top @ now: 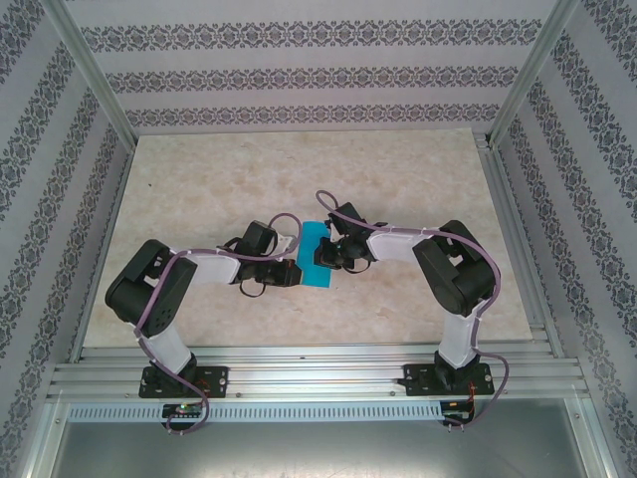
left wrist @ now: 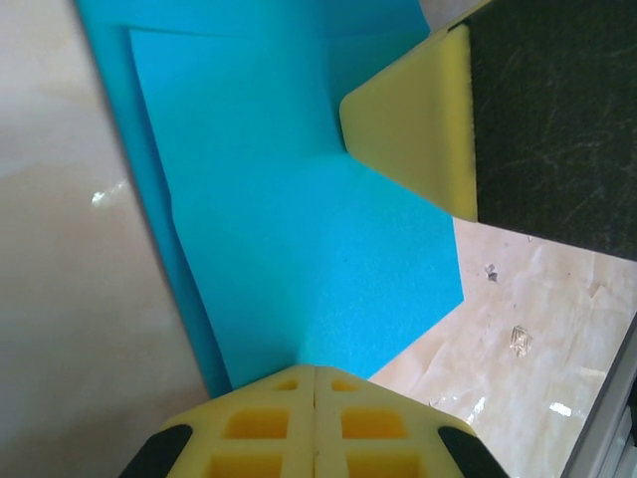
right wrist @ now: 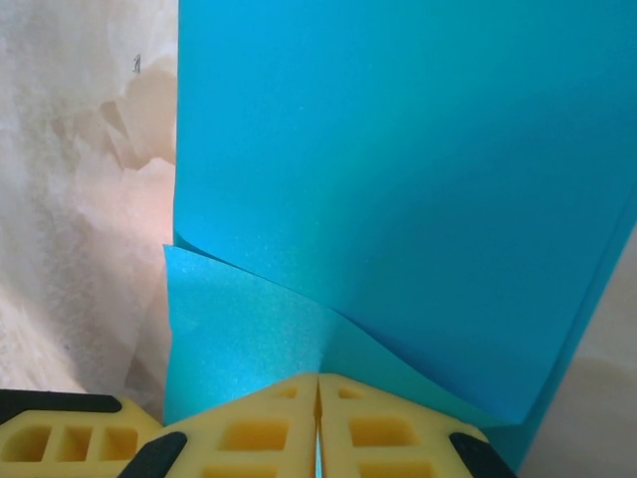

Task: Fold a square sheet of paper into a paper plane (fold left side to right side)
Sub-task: Fold the triangle a second time at the center of the table.

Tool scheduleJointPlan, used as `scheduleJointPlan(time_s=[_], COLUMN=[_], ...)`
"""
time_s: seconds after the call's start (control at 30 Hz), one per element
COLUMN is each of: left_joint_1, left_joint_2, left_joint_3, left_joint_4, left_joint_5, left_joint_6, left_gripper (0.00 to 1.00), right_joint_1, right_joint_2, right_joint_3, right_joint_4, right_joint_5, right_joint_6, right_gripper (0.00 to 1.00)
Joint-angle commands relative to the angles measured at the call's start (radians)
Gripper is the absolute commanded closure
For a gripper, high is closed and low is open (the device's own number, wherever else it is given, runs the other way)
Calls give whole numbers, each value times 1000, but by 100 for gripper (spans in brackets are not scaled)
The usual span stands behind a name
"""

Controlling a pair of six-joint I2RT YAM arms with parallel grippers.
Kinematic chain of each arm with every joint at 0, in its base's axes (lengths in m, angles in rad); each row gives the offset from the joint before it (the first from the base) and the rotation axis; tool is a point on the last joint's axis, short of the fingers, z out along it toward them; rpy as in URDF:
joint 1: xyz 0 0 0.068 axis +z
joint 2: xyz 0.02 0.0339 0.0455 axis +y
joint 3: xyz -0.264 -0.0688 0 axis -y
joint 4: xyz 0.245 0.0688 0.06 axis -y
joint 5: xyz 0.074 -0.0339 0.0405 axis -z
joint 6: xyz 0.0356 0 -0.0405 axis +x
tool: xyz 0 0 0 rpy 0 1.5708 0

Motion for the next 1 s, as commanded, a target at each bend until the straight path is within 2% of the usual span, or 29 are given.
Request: scheduleJointPlan(time_s=[0.0,0.13,0.5,0.73,0.97], left_joint_1=[-2,-2,-2,-2,-2], left_joint_2=[-48,-35,116,126,57], left_joint_3=[49,99,191,148,45], left_joint_4=[-95,-99,-116,-182,-227], left_joint_5=[-1,19,24,-41,-48], left_joint_6=[0,0,40,77,97], left_gripper=[92,92,93,94,95], right_joint_1=[-9,-8,-7,-9,-13], right_joint_2=[40,36,38,43,48], right_joint_3=[1,-1,0,7,14], right_joint_4=[-74,-82,-91,-124,-150], right_joint_5=[71,73,72,95,109], right_joint_6=[-24,-28,-31,-42,-55], right_gripper=[91,91,91,91,91])
